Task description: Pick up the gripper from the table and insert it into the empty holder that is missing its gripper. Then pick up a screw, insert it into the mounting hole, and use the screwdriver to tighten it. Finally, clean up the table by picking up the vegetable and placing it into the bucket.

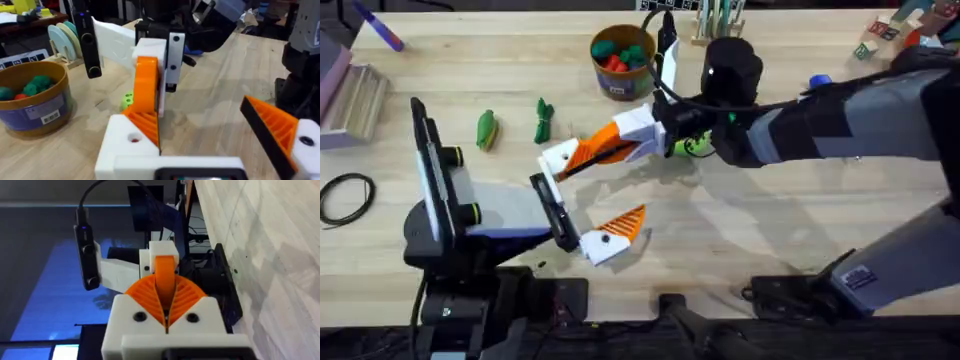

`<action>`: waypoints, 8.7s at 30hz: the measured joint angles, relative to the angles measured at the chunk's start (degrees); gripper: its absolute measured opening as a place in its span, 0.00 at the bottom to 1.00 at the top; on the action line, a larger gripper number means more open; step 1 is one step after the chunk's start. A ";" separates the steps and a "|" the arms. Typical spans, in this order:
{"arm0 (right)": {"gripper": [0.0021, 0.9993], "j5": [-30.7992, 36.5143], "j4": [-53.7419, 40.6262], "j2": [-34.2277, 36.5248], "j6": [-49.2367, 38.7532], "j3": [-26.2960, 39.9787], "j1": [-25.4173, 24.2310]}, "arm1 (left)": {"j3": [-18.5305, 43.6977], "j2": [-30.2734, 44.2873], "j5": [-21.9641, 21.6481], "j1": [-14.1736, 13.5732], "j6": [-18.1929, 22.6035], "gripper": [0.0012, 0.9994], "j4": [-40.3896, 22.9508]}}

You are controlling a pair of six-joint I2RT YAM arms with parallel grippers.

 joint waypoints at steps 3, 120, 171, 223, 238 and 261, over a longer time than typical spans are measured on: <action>0.01 0.28 0.00 0.00 0.00 -0.02 0.11 | 0.00 0.00 -0.19 0.00 0.00 0.99 0.02; 0.73 80.84 -116.32 -3.04 -48.17 37.51 2.95 | 0.00 0.00 1.77 -0.17 0.48 0.99 -0.20; 0.49 80.95 -110.31 1.40 -42.97 34.27 3.17 | 0.00 -0.02 1.77 -0.17 0.48 0.99 -0.20; 0.00 81.17 -119.82 -8.83 -46.02 42.52 4.02 | 0.00 -0.02 1.77 -0.17 0.48 0.99 -0.20; 0.00 81.16 -133.37 -9.86 -61.84 59.68 4.21 | 0.00 -0.01 1.77 -0.17 0.48 0.99 -0.20; 0.00 81.16 -131.90 -9.94 -80.36 71.59 25.05 | 0.00 -0.02 1.77 -0.17 0.48 0.99 -0.20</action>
